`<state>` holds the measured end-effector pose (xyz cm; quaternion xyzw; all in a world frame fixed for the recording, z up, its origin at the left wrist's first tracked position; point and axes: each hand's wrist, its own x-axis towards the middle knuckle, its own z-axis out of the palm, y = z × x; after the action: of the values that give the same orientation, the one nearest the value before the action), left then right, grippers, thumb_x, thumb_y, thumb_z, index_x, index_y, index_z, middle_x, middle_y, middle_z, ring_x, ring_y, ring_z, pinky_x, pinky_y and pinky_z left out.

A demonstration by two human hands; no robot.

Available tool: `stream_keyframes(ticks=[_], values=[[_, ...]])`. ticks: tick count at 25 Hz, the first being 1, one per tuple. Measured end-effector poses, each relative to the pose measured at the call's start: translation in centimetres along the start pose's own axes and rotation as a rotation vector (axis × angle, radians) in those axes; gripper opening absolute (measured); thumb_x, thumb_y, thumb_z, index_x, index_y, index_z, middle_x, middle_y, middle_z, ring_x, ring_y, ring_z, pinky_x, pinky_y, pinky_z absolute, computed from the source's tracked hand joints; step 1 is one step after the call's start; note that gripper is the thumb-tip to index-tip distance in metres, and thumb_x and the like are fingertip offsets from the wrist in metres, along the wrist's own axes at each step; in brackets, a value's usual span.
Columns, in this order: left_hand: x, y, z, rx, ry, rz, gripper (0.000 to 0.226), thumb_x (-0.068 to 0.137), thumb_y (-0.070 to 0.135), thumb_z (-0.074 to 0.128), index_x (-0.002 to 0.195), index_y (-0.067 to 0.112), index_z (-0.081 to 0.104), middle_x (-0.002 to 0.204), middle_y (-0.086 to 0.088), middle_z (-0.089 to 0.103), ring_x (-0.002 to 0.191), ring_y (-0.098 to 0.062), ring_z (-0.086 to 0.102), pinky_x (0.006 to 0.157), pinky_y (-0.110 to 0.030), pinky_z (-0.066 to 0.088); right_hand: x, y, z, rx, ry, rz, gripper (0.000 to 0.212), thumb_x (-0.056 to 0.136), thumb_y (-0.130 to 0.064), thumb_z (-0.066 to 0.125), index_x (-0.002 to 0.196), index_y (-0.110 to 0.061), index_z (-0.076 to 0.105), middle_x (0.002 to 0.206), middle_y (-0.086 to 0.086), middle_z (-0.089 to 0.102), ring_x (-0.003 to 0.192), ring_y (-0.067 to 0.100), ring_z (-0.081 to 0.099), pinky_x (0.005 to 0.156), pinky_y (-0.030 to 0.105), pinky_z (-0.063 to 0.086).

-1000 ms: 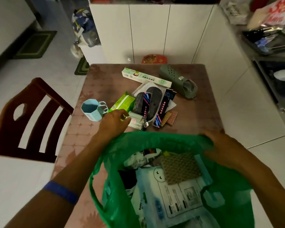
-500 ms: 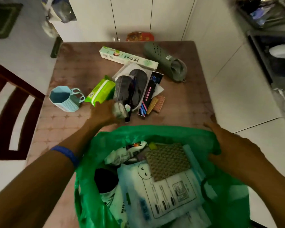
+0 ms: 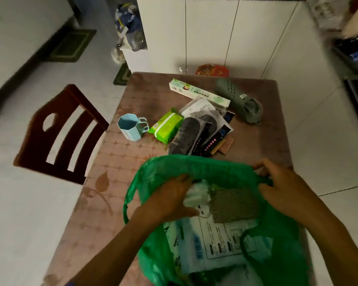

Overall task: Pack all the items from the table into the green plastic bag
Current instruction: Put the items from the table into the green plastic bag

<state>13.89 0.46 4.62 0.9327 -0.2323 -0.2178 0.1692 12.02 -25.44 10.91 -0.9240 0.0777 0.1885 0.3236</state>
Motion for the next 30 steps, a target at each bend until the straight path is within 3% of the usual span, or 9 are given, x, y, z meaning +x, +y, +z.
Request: stream_keyframes(ticks=[4,8,10,14,17,19,22,26,30], values=[[-2.4,-0.1,-2.3,-0.155,0.521,0.094,0.025,0.087,0.034,0.061,0.108,0.021,0.066,0.099,0.004,0.070,0.082,-0.008,0.065,0.068,-0.022,0.053,0.5,-0.3,0.3,-0.037,-0.011,-0.044,0.029,0.088,-0.008,0.058,0.102,-0.032,0.052,0.094,-0.010,0.058,0.069,0.011,0.058,0.050,0.029,0.043],[-2.5,-5.5,-5.8,-0.512,0.865,-0.177,0.012,0.086,0.009,0.061,0.095,0.015,0.066,0.086,0.001,0.068,0.065,-0.011,0.061,0.058,-0.023,0.051,0.9,-1.3,1.3,-0.017,-0.013,-0.061,0.036,0.085,-0.001,0.058,0.098,-0.034,0.052,0.084,-0.006,0.060,0.061,0.020,0.059,0.053,0.043,0.052],[0.2,-10.5,-6.6,-0.386,0.874,-0.313,0.024,0.084,0.007,0.060,0.107,0.015,0.060,0.100,-0.006,0.067,0.075,-0.022,0.064,0.065,-0.033,0.054,1.0,-1.4,2.1,-0.020,0.026,-0.039,0.040,0.083,0.002,0.057,0.100,-0.034,0.052,0.085,-0.002,0.061,0.064,0.025,0.060,0.057,0.049,0.053],[7.7,-20.7,-5.8,-0.107,0.563,-0.404,0.059,0.078,0.005,0.062,0.134,0.017,0.044,0.132,-0.012,0.052,0.112,-0.034,0.056,0.093,-0.040,0.045,0.7,-0.8,2.6,-0.122,0.137,0.100,0.045,0.086,-0.008,0.058,0.122,-0.033,0.046,0.094,0.003,0.062,0.070,0.024,0.060,0.059,0.041,0.052],[15.7,-35.6,-1.2,-0.079,0.378,-0.275,0.068,0.070,0.046,0.074,0.130,0.025,0.048,0.131,-0.002,0.053,0.118,-0.017,0.053,0.091,-0.049,0.046,-1.4,0.9,2.6,-0.241,0.197,0.229,0.050,0.086,-0.014,0.057,0.124,-0.042,0.039,0.095,0.002,0.064,0.058,0.018,0.058,0.050,0.034,0.044],[19.4,-43.6,1.8,-0.173,0.575,-0.202,0.063,0.069,0.046,0.076,0.123,0.020,0.056,0.139,-0.010,0.051,0.128,-0.008,0.038,0.096,-0.055,0.041,-2.7,2.0,2.0,-0.346,0.218,0.325,0.050,0.085,-0.018,0.058,0.126,-0.040,0.039,0.089,0.004,0.065,0.057,0.019,0.057,0.052,0.035,0.047],[12.3,-31.0,-2.8,-0.515,0.580,-0.134,0.034,0.084,0.028,0.068,0.113,0.011,0.060,0.115,-0.010,0.068,0.107,-0.022,0.063,0.095,-0.046,0.048,-3.1,2.6,1.8,-0.334,0.273,0.373,0.041,0.084,-0.017,0.061,0.119,-0.034,0.047,0.077,0.003,0.064,0.057,0.022,0.058,0.056,0.038,0.050],[0.6,-14.6,-9.8,-0.947,0.765,-0.056,0.016,0.088,0.033,0.059,0.098,0.020,0.062,0.083,-0.004,0.068,0.056,-0.012,0.064,0.051,-0.023,0.054,-2.8,1.5,2.1,-0.134,0.397,0.258,0.026,0.083,-0.017,0.061,0.103,-0.032,0.056,0.082,0.002,0.067,0.065,0.022,0.060,0.061,0.038,0.050],[-6.8,-3.7,-9.1,-1.113,0.346,0.045,0.013,0.084,0.032,0.065,0.084,0.019,0.066,0.066,-0.009,0.065,0.046,-0.021,0.057,0.041,-0.027,0.045,-2.6,1.0,1.8,-0.029,0.377,0.135,0.019,0.085,-0.013,0.061,0.099,-0.027,0.059,0.084,0.005,0.067,0.067,0.022,0.060,0.057,0.035,0.045]])
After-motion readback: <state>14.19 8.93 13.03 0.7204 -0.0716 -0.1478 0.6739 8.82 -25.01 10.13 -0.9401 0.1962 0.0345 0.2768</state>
